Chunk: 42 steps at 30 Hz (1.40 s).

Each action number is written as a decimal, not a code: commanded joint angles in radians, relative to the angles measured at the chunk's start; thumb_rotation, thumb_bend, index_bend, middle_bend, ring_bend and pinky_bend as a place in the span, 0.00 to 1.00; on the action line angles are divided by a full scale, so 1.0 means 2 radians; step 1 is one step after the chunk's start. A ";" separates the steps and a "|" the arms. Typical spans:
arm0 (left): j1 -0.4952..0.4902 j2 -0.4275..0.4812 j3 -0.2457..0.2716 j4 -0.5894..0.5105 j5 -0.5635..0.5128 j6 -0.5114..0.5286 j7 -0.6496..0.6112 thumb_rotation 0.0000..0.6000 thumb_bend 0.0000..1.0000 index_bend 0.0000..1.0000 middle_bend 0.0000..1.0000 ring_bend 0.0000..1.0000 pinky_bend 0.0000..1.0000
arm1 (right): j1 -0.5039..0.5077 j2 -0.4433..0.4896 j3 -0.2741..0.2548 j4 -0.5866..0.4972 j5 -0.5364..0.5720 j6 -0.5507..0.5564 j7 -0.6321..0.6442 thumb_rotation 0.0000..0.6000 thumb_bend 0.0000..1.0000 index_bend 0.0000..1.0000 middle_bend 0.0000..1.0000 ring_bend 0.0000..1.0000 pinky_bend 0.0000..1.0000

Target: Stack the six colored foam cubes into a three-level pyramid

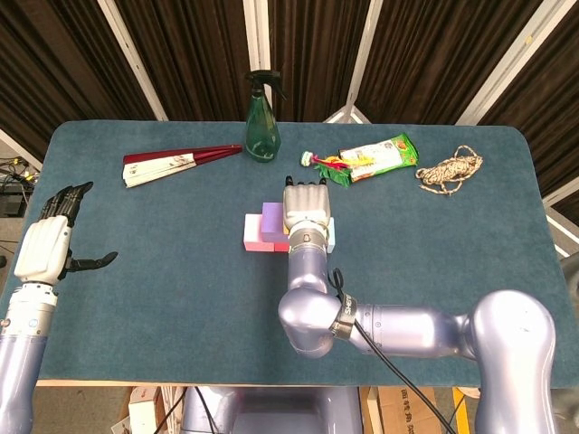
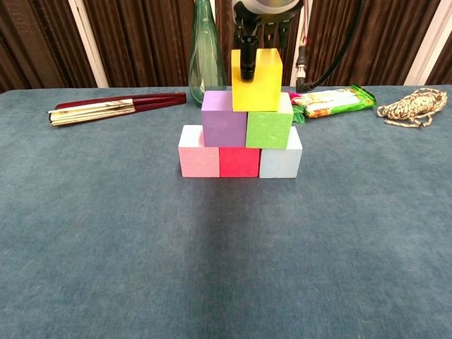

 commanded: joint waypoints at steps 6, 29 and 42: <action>0.000 0.000 0.000 -0.001 0.001 0.001 0.000 1.00 0.10 0.00 0.06 0.00 0.02 | -0.002 0.002 0.002 -0.009 -0.007 0.001 0.008 1.00 0.30 0.00 0.08 0.07 0.06; 0.002 0.001 0.000 -0.006 0.008 0.006 0.000 1.00 0.10 0.00 0.06 0.00 0.02 | -0.033 0.015 -0.041 -0.077 -0.115 -0.020 0.074 1.00 0.29 0.00 0.00 0.00 0.00; 0.002 0.001 0.000 -0.006 0.007 0.004 0.000 1.00 0.10 0.00 0.06 0.00 0.02 | -0.037 0.014 -0.064 -0.073 -0.132 -0.026 0.094 1.00 0.29 0.00 0.00 0.00 0.00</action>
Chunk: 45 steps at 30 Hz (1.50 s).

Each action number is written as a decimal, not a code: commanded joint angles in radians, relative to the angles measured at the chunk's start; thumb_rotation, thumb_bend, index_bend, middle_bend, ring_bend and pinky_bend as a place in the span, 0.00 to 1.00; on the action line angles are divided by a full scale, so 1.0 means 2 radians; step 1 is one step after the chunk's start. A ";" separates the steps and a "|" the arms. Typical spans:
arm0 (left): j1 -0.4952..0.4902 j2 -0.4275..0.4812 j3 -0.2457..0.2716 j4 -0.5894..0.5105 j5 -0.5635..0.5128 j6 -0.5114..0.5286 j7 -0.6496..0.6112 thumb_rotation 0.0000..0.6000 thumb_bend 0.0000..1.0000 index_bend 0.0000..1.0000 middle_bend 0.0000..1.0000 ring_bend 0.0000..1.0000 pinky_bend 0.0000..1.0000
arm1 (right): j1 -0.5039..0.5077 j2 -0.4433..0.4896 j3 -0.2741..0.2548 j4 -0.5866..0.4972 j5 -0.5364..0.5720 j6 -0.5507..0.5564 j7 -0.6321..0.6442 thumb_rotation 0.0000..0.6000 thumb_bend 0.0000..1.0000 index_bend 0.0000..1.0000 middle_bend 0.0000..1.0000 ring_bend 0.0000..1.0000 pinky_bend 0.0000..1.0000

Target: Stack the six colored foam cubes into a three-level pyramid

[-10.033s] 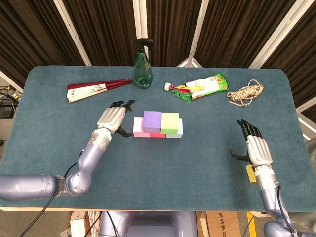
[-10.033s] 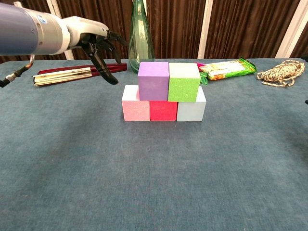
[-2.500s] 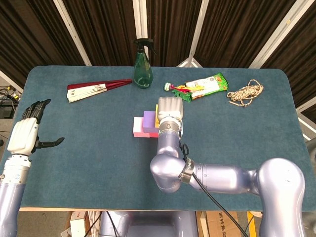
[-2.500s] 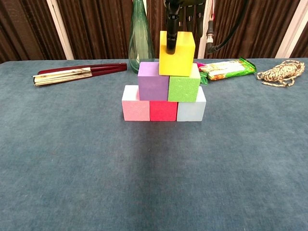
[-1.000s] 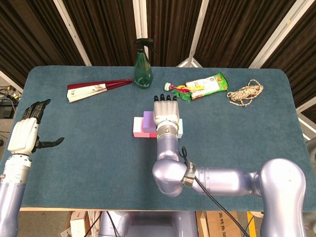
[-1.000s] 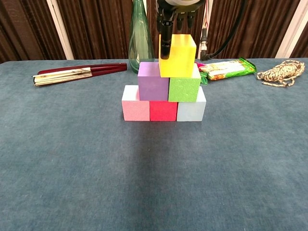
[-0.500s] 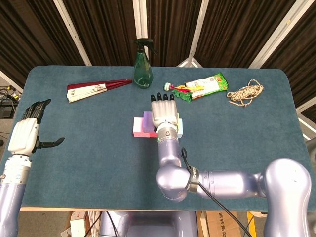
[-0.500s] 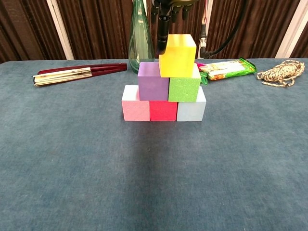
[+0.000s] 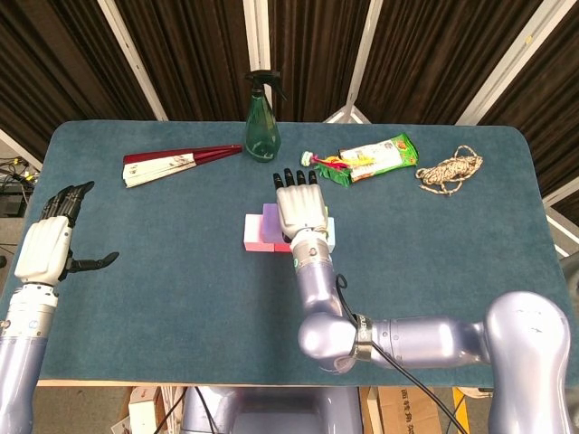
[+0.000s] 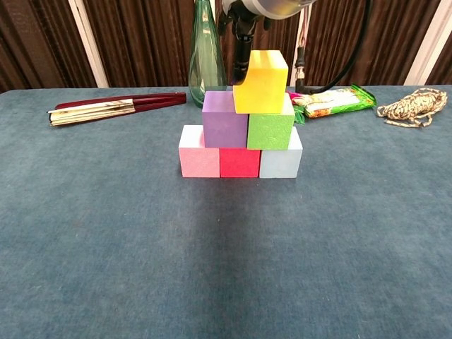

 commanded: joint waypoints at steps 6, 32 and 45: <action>0.000 0.000 0.000 0.000 0.000 0.000 0.000 1.00 0.10 0.00 0.06 0.00 0.02 | -0.001 -0.005 -0.013 0.006 -0.017 -0.002 0.012 1.00 0.29 0.00 0.00 0.00 0.00; -0.001 -0.003 0.000 0.003 -0.004 -0.002 0.002 1.00 0.10 0.00 0.06 0.00 0.02 | 0.004 -0.018 -0.021 0.024 -0.024 -0.007 0.030 1.00 0.29 0.00 0.00 0.00 0.00; -0.002 -0.004 0.002 0.004 -0.003 -0.004 0.004 1.00 0.10 0.00 0.06 0.00 0.02 | -0.012 0.003 -0.019 -0.026 -0.038 -0.003 0.049 1.00 0.29 0.00 0.00 0.00 0.00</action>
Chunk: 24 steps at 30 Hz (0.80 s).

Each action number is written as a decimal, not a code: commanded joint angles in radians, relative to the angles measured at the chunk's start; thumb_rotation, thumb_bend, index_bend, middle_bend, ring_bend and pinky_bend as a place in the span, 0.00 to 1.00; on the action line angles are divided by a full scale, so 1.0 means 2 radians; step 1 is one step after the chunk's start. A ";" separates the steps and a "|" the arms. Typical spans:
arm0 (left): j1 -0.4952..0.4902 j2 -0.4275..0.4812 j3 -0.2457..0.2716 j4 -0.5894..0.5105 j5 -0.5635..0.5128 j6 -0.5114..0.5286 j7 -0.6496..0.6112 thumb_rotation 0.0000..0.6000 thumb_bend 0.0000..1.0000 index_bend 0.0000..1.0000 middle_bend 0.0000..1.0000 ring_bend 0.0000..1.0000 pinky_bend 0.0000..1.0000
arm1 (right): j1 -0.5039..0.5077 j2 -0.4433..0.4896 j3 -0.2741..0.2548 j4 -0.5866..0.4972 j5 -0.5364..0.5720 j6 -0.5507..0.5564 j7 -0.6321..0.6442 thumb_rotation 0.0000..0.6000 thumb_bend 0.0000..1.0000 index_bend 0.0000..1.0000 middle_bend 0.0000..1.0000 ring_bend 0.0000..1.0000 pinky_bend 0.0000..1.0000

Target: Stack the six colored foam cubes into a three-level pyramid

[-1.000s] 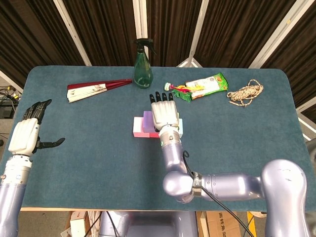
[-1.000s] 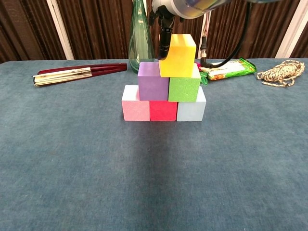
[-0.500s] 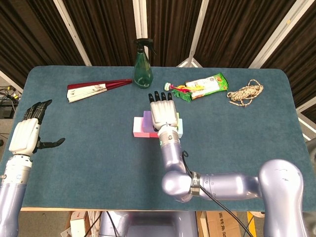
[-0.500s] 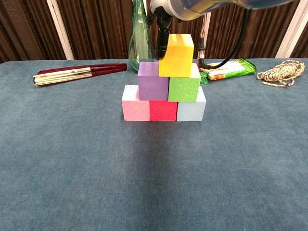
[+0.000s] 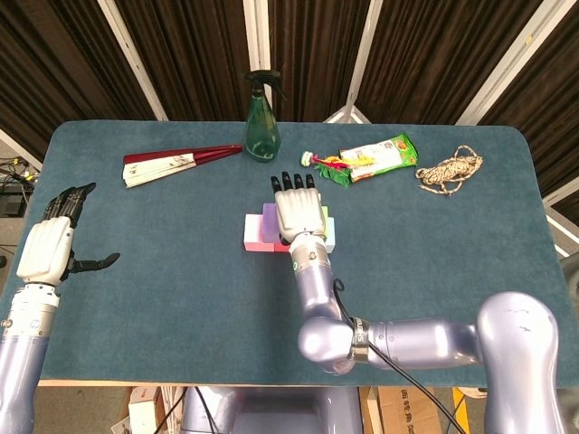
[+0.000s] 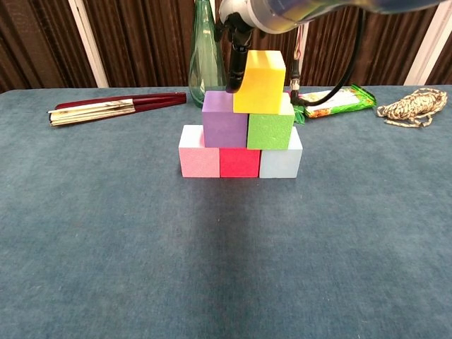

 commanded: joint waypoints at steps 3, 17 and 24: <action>0.000 0.000 0.000 0.000 0.001 0.001 0.001 1.00 0.10 0.00 0.06 0.00 0.02 | -0.016 0.029 0.005 -0.054 -0.012 0.008 0.014 1.00 0.29 0.00 0.00 0.00 0.00; 0.003 -0.003 0.006 0.001 0.012 0.007 0.008 1.00 0.10 0.00 0.06 0.00 0.02 | -0.144 0.197 -0.048 -0.233 -0.072 0.045 0.061 1.00 0.29 0.00 0.00 0.00 0.00; 0.010 -0.015 0.020 0.011 0.042 0.018 0.011 1.00 0.10 0.00 0.06 0.00 0.02 | -0.282 0.258 -0.148 -0.259 -0.264 0.051 0.177 1.00 0.29 0.00 0.00 0.00 0.00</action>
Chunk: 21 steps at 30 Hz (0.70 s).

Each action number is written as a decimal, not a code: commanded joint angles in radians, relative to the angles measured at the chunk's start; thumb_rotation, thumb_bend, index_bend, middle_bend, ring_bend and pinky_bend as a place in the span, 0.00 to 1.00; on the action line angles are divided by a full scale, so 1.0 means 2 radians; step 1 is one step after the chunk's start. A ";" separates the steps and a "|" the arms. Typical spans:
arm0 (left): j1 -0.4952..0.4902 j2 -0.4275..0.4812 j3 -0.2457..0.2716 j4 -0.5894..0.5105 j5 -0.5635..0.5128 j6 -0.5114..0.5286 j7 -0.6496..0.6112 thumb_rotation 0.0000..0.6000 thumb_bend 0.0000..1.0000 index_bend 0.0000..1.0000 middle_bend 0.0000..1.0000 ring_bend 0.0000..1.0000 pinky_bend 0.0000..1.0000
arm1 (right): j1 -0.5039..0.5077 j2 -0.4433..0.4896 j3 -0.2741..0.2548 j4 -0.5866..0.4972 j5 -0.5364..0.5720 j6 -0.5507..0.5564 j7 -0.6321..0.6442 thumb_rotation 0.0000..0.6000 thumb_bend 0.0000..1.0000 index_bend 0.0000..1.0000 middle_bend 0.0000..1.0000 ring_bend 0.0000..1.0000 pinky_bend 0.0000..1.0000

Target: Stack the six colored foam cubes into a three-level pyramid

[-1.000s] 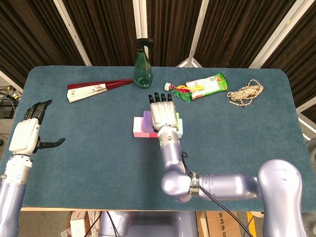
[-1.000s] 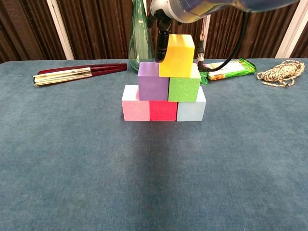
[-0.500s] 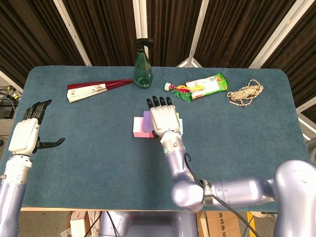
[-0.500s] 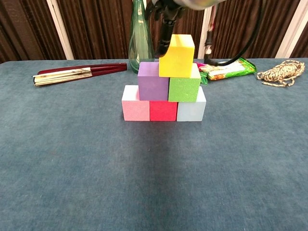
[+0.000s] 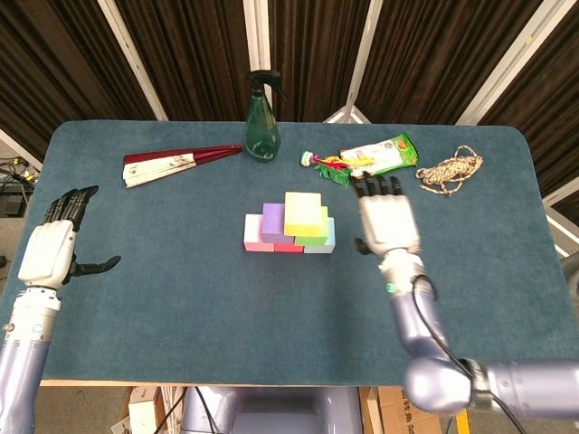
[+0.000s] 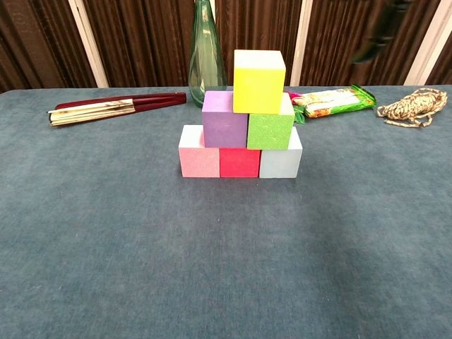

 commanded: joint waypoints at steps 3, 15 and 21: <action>0.013 -0.016 0.022 0.017 0.031 0.013 0.004 1.00 0.10 0.00 0.05 0.00 0.02 | -0.165 0.056 -0.130 -0.008 -0.230 0.007 0.155 1.00 0.29 0.00 0.00 0.00 0.00; 0.095 -0.039 0.095 0.111 0.125 0.087 -0.051 1.00 0.10 0.00 0.03 0.00 0.02 | -0.342 0.039 -0.276 0.129 -0.500 0.045 0.339 1.00 0.29 0.00 0.00 0.00 0.00; 0.118 -0.045 0.111 0.152 0.143 0.097 -0.073 1.00 0.10 0.00 0.03 0.00 0.02 | -0.383 0.024 -0.288 0.185 -0.581 0.082 0.388 1.00 0.29 0.00 0.00 0.00 0.00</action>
